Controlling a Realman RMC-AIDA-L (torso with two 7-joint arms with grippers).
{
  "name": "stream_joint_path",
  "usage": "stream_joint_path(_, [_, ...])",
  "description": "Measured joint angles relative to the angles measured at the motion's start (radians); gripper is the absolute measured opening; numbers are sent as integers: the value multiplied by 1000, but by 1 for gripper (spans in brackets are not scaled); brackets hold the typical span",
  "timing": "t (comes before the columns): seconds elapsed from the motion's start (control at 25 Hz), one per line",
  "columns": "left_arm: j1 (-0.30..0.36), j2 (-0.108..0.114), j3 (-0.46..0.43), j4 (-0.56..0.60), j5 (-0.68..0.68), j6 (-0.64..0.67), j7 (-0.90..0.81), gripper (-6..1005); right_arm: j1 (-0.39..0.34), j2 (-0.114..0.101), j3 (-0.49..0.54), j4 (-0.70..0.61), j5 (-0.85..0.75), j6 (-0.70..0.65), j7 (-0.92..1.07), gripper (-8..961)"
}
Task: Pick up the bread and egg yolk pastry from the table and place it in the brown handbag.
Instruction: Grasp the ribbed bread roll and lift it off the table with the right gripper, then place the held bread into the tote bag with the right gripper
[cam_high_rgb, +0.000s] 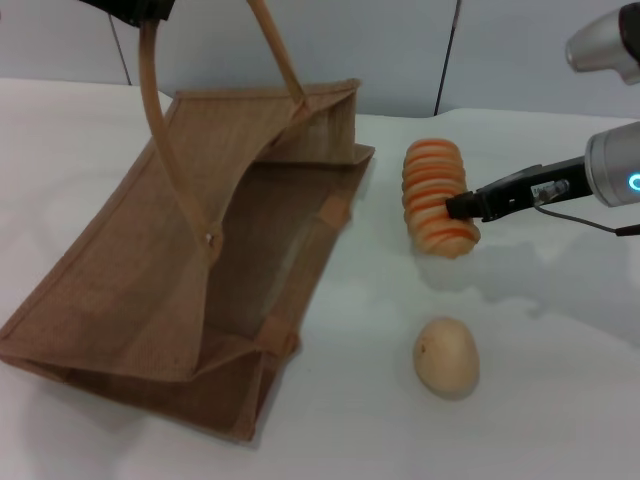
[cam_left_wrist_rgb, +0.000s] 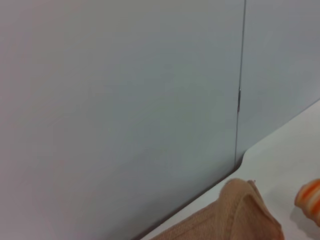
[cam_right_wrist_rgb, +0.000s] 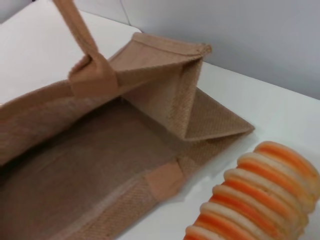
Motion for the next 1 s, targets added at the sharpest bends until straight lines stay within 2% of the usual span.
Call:
stream_joint_path(0.28, [-13,-4,9,0,-6,16,1,109,-6,1,-13,-13,42,44,-16,76])
stream_joint_path(0.52, [-35,-12,12,-1,-10,30,1,109,-2,2,-64,-21,87,49,-17,69])
stream_joint_path(0.8, [-58,-20,69,-25,-16,66,-7,108,-6,3,-130,-48,148,59,-12,67])
stream_joint_path(1.0, [-71,-25,75,-27,-45,72,-8,108,-1,6,-145,-63,155,67,-6,65])
